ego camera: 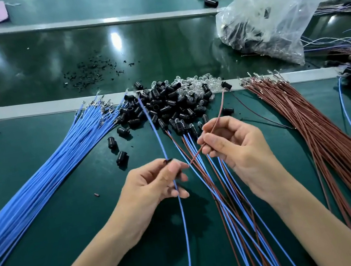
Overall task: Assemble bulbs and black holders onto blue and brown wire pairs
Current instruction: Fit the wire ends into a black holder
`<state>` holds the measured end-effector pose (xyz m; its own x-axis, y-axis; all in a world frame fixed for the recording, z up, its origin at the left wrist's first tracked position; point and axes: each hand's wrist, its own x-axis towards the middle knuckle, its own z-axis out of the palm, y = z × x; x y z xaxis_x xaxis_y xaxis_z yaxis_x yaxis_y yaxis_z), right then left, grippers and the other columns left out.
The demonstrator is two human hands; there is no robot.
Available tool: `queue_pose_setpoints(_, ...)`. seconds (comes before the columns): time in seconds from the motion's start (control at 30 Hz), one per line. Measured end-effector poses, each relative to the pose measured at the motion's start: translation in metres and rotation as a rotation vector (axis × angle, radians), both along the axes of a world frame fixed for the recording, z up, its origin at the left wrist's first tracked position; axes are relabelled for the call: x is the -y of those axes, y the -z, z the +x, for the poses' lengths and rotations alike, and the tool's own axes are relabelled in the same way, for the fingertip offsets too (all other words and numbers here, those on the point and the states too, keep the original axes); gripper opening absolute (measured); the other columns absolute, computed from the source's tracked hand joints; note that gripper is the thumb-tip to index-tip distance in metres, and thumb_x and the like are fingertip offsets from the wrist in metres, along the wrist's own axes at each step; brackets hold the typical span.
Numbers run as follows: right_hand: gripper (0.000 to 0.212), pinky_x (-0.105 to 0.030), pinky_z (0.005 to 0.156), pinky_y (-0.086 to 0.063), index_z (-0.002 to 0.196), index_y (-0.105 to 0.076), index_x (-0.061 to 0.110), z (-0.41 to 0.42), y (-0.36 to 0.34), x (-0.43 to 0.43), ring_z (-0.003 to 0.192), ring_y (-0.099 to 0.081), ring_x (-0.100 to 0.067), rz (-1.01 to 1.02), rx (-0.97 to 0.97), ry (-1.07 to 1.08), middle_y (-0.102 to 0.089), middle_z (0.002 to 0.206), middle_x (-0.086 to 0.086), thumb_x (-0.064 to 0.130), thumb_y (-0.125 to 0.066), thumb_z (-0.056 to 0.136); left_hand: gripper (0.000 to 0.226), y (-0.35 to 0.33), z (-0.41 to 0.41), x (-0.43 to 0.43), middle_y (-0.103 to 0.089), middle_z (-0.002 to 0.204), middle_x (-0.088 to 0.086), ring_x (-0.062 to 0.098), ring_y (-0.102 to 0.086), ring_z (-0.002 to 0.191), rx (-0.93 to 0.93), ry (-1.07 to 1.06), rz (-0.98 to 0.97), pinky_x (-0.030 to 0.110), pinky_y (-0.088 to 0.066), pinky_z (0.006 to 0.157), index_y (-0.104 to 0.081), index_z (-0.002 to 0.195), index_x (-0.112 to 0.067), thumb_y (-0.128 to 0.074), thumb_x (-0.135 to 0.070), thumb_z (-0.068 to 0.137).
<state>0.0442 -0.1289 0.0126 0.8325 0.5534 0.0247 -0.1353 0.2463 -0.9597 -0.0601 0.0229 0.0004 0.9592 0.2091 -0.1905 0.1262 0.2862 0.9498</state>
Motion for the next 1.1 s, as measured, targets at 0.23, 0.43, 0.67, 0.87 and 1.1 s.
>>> queue_pose_setpoints(0.23,0.008,-0.019,0.065,-0.052,0.087,-0.065,0.015,-0.004,-0.001,0.000,0.065,-0.064,-0.013,0.008,0.108,0.058,-0.070,0.075,-0.003,0.019,-0.064,0.080,0.023,0.002,-0.005,0.004,-0.068,0.067,-0.003,0.008,-0.063,0.057,0.014,0.110,0.271,0.014,-0.047,0.058,-0.075,0.088,-0.020,-0.069,-0.033,0.070)
queue_pose_setpoints(0.43,0.008,-0.014,0.065,-0.051,0.088,-0.064,0.015,-0.008,0.001,-0.005,0.063,-0.065,-0.006,-0.084,0.214,0.035,-0.071,0.072,0.003,0.008,-0.062,0.086,0.020,0.004,-0.005,0.005,-0.067,0.066,-0.004,0.007,-0.060,0.054,0.073,0.102,0.344,0.014,-0.048,0.059,-0.075,0.087,-0.023,-0.074,-0.030,0.068)
queue_pose_setpoints(0.67,0.018,-0.014,0.065,-0.051,0.083,-0.066,0.017,-0.014,0.004,-0.010,0.064,-0.066,-0.006,-0.179,0.222,-0.058,-0.070,0.070,0.004,0.000,-0.062,0.088,0.018,0.006,-0.005,0.004,-0.067,0.064,-0.006,0.003,-0.058,0.054,0.083,0.067,0.349,0.013,-0.047,0.057,-0.073,0.084,-0.021,-0.074,-0.028,0.068)
queue_pose_setpoints(0.87,0.016,-0.013,0.058,-0.050,0.076,-0.068,0.016,-0.014,0.001,-0.009,0.059,-0.064,-0.003,-0.159,0.197,-0.009,-0.069,0.065,0.005,0.002,-0.069,0.082,0.017,0.008,-0.006,0.006,-0.070,0.071,-0.004,0.004,-0.060,0.059,0.083,0.052,0.379,0.015,-0.049,0.059,-0.075,0.085,-0.029,-0.074,-0.039,0.072)
queue_pose_setpoints(1.1,0.016,-0.016,0.056,-0.050,0.072,-0.065,0.016,-0.015,0.003,-0.011,0.053,-0.062,-0.009,-0.170,0.196,0.013,-0.067,0.061,0.003,0.004,-0.071,0.081,0.025,0.010,-0.008,0.009,-0.073,0.077,-0.002,0.010,-0.068,0.069,0.108,0.049,0.398,0.014,-0.050,0.064,-0.074,0.088,-0.027,-0.064,-0.047,0.076)
